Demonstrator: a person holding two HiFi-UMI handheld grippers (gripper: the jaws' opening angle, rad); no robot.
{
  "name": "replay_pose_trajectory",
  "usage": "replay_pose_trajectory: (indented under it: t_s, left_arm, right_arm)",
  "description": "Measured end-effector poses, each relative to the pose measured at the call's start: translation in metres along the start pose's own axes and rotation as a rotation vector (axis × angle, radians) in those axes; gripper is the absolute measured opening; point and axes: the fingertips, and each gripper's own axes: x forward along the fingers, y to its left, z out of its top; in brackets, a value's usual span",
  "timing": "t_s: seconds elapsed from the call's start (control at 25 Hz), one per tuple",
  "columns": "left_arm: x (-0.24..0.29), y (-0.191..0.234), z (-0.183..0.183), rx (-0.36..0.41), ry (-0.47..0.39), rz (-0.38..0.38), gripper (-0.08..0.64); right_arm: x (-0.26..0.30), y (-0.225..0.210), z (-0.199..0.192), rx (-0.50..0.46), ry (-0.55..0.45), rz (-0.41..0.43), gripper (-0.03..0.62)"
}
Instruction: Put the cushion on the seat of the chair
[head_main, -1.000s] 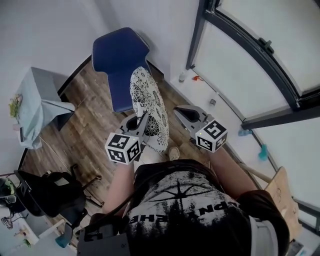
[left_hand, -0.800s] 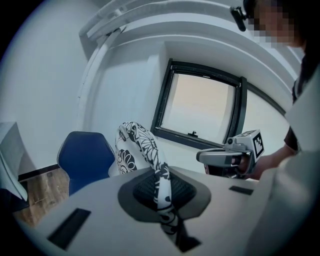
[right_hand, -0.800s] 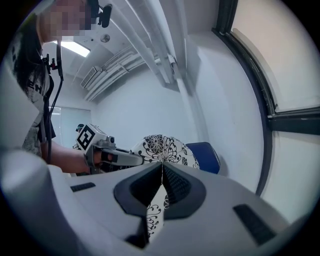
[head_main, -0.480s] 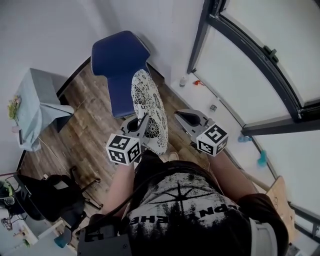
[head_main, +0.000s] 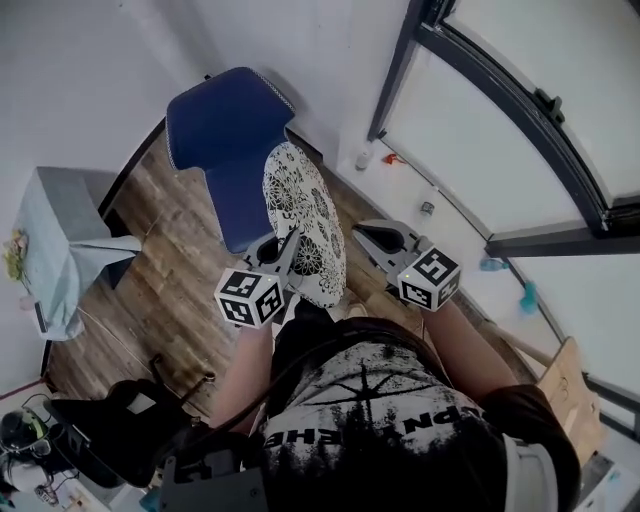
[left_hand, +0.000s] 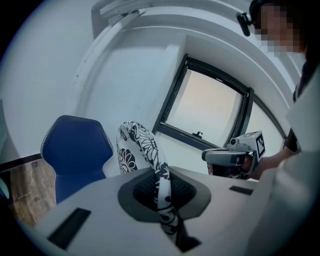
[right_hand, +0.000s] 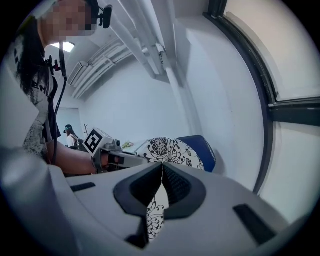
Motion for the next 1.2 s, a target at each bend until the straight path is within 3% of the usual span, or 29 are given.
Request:
replay_pose_trajectory:
  t_s: [0.48,0.64,0.84,1.2]
  left_arm:
    - [0.050,0.098,-0.009,-0.029,0.128,-0.083,0.025]
    - [0.061,0.133,-0.019,-0.086,0.140,-0.087,0.025]
    - [0.077,0.186,-0.054,-0.145,0.188,-0.043,0.026]
    - [0.079,0.290,-0.111,-0.164,0.264,0.100,0.026]
  right_arm:
    - [0.107,-0.026,-0.018,0.071,0.093,-0.028,0.018]
    - [0.142,-0.014,-0.027,0.055,0.130,0.009,0.017]
    - [0.170,-0.008,-0.053,0.091,0.189,0.041,0.018]
    - [0.216,-0.007,-0.096,0.138,0.287,0.096,0.017]
